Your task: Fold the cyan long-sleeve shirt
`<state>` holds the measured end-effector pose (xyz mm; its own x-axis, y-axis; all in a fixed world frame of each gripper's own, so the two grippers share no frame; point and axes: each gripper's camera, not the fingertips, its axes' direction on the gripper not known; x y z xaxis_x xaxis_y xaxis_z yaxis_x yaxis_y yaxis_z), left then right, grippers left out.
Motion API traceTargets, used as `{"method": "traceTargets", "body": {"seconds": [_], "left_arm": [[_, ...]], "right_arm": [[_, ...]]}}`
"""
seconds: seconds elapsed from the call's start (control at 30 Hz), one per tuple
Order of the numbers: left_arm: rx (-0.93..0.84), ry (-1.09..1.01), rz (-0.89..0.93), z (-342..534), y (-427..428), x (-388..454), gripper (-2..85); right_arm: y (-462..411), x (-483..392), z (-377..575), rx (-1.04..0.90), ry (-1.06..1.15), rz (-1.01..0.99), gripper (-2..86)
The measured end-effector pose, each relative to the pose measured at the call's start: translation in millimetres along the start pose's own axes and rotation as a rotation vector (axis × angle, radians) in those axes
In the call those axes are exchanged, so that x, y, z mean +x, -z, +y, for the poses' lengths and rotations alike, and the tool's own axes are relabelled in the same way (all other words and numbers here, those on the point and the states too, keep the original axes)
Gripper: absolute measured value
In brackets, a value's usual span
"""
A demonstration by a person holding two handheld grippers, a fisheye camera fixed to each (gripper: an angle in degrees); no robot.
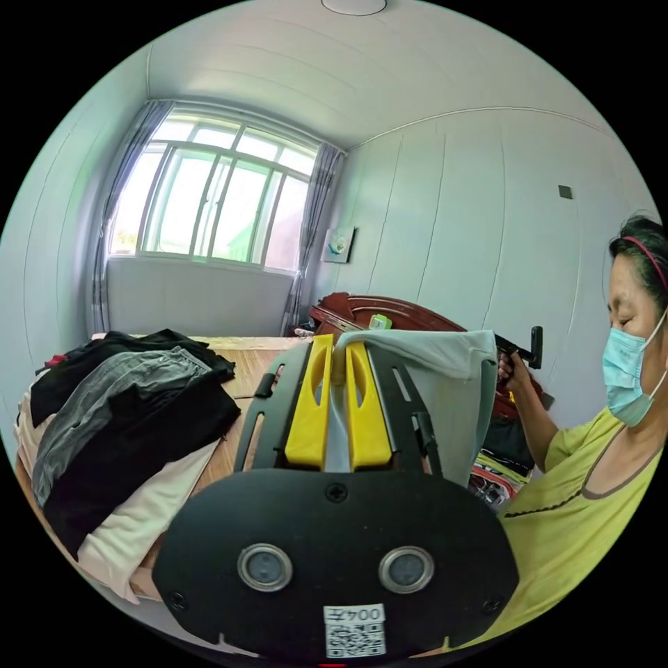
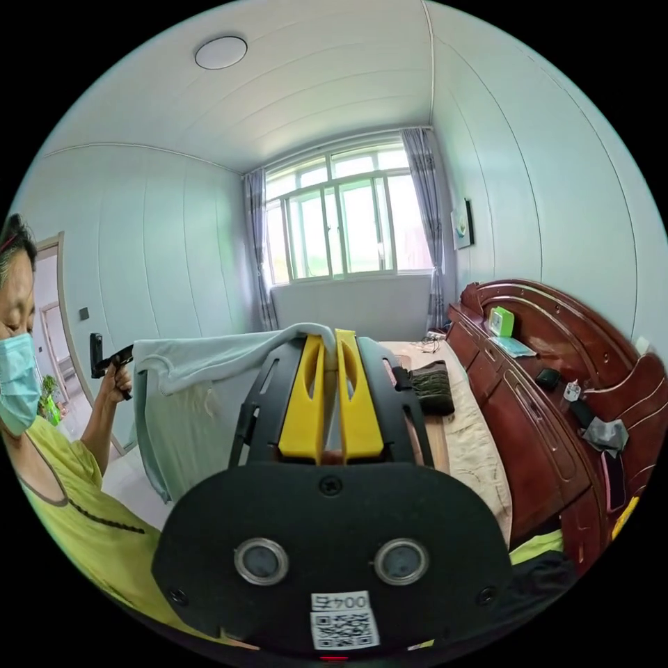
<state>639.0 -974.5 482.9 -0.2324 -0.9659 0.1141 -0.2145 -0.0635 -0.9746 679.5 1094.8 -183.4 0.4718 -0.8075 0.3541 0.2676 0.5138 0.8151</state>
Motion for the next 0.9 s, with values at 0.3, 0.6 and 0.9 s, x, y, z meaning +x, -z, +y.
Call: {"method": "traceTargets", "body": {"seconds": [0.3,0.6,0.9], "left_arm": [[-0.19,0.189,-0.141,4.5,-229.7,-141.2,3.6],[-0.523,0.48,-0.166,92.1,-428.5,-277.0,9.9],[-0.634,0.379,-0.117,206.8,-390.4,-221.5,11.0]], "right_arm": [[-264.8,108.0,-1.5,-0.292,-0.06,0.068,4.4],[-472.9,228.8,81.1,-0.603,-0.297,0.159,7.3],[-386.5,221.7,221.1,-0.66,-0.174,0.003,6.3]]}}
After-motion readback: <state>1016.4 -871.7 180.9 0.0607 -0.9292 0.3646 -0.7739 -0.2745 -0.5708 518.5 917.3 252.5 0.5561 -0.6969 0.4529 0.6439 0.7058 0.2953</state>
